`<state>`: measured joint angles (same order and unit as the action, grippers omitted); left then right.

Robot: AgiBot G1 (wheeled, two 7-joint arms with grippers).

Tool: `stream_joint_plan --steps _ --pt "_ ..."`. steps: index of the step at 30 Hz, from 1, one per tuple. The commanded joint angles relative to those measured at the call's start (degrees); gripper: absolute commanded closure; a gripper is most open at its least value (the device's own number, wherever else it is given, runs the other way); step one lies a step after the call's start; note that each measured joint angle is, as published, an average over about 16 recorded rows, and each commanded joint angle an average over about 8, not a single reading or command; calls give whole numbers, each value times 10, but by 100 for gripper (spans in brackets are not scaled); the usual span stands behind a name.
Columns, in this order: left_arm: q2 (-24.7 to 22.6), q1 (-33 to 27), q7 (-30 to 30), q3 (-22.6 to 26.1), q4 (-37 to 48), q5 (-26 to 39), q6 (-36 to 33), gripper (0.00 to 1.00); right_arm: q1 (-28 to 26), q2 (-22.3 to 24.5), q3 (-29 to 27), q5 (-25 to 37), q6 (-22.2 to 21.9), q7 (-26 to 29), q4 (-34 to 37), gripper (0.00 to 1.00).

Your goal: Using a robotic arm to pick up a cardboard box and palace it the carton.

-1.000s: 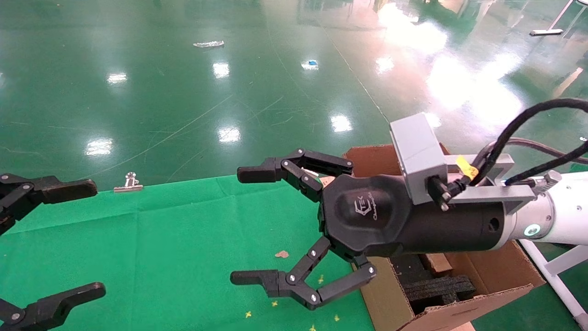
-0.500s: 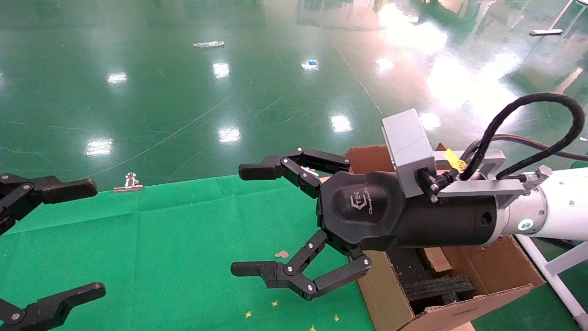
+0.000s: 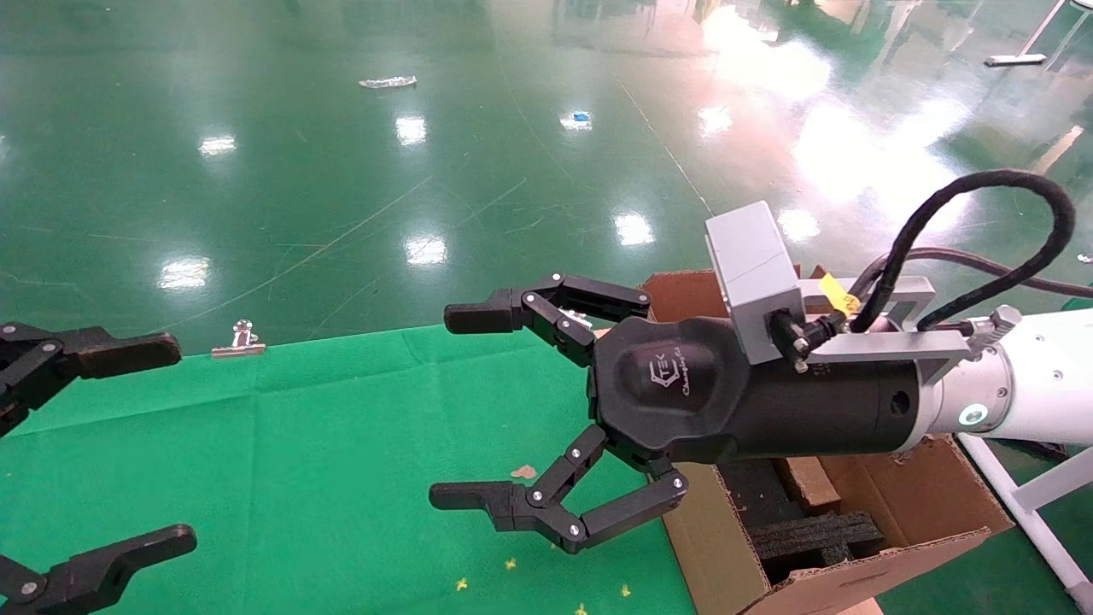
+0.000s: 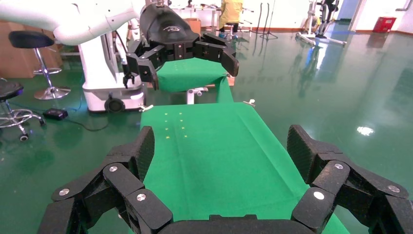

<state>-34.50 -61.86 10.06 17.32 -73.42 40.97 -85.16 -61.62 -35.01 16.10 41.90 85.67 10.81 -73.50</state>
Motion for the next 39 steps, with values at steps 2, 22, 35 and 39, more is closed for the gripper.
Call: stream_joint_plan --steps 2,22,35,39 --pt "0 0 0 0 0 0 0 0 -1 0 1 0 0 0 0 0" --pt "0 0 0 0 0 0 0 0 -2 0 2 1 -1 1 2 0" --pt "0 0 0 0 0 0 0 0 -2 0 2 1 -1 1 2 0" --pt "0 0 0 0 0 0 0 0 -2 0 2 1 -1 1 2 0"
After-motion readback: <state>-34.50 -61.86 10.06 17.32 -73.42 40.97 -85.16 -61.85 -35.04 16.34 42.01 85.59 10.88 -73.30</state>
